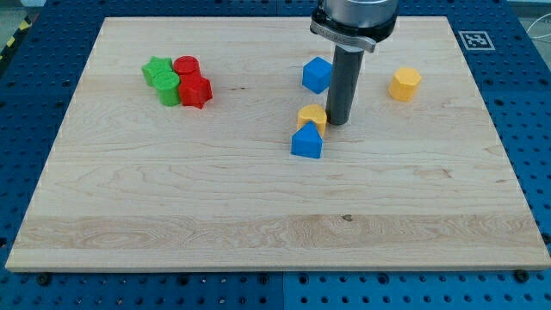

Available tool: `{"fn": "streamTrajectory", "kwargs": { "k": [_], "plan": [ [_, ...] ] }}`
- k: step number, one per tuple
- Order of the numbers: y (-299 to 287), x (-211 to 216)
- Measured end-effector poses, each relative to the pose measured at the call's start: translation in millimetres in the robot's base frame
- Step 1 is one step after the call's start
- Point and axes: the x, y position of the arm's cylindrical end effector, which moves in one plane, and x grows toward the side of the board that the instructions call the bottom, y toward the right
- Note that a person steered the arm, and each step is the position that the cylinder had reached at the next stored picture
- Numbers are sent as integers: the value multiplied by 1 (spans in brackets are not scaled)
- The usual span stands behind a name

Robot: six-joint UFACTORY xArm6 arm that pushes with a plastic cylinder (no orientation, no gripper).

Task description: Slide blue cube towards yellow heart

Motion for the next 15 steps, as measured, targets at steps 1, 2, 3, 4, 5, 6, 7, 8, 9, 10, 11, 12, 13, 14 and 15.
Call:
{"fn": "streamTrajectory", "kwargs": {
  "k": [1, 2, 3, 4, 5, 6, 7, 8, 9, 10, 11, 12, 13, 14, 15],
  "plan": [
    [0, -10],
    [7, -8],
    [21, -14],
    [35, -31],
    [37, -66],
    [36, -101],
    [33, -135],
    [25, -151],
    [14, -152],
    [2, -141],
    [-3, -121],
    [-5, -100],
    [-7, -79],
    [-10, -58],
    [-13, -40]
  ]
}}
